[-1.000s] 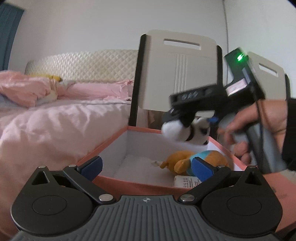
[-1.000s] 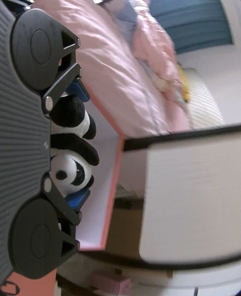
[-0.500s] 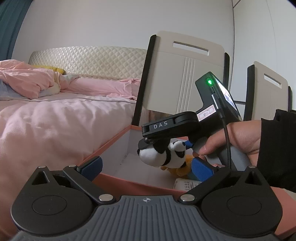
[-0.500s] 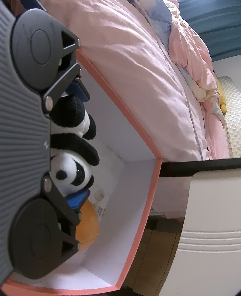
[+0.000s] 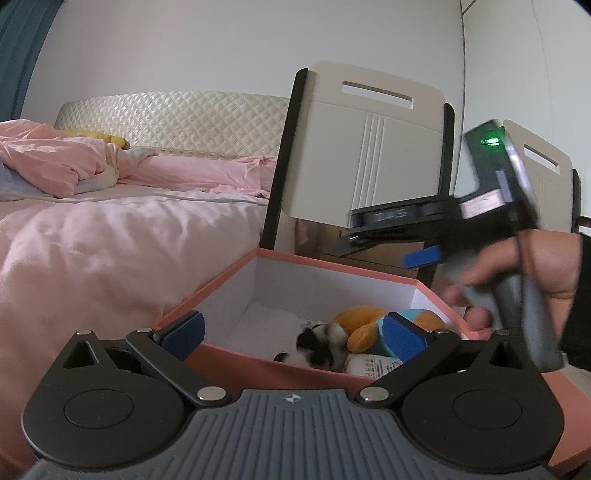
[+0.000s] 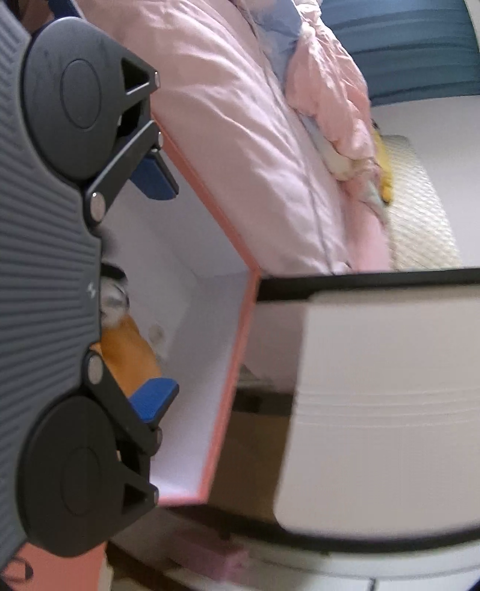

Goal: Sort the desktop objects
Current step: 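Lower the panda into the box and open the right tool, then lift the open right tool out of the box and withdraw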

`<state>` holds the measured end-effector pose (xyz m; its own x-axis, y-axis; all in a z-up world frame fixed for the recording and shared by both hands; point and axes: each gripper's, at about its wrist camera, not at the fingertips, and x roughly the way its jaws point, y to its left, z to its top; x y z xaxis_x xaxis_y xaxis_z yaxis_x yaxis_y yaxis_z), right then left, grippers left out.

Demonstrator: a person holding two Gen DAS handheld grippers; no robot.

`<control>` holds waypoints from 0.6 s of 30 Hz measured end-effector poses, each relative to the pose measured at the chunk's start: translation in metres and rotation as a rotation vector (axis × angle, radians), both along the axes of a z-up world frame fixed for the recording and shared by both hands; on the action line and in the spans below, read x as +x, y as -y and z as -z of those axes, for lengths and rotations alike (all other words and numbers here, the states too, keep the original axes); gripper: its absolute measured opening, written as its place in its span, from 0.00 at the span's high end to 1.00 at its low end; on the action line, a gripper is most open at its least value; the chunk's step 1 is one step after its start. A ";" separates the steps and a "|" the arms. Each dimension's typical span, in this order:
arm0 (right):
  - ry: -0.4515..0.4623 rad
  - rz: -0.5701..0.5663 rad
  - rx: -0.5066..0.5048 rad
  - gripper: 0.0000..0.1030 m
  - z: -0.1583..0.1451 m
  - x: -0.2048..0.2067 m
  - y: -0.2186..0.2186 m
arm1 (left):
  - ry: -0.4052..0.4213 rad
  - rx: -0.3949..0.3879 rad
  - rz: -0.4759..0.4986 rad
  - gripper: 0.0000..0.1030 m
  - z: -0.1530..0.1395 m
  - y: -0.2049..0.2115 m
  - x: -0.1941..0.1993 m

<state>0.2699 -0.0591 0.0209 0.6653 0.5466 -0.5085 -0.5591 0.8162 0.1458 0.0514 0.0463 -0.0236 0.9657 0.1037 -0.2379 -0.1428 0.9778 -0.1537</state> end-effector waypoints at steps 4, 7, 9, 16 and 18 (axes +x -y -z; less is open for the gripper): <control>0.044 0.054 0.039 0.00 -0.010 -0.013 0.031 | 0.002 0.020 0.006 0.00 0.001 0.004 -0.001; 0.077 0.091 0.053 0.00 -0.017 -0.024 0.052 | 0.004 0.034 0.008 0.00 0.001 0.007 -0.001; 0.104 0.117 0.057 0.00 -0.021 -0.032 0.067 | 0.005 0.044 0.011 0.00 0.001 0.010 -0.002; 0.144 0.289 0.078 0.00 -0.015 -0.044 0.139 | 0.010 0.088 0.017 0.00 0.003 0.019 -0.004; 0.132 0.334 0.074 0.00 -0.006 -0.045 0.159 | 0.010 0.101 0.020 0.00 0.004 0.023 -0.004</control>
<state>0.2253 -0.2182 0.0272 0.8706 0.3201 -0.3735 -0.2814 0.9469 0.1555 0.0472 0.0235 -0.0274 0.9702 0.1071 -0.2174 -0.1217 0.9910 -0.0551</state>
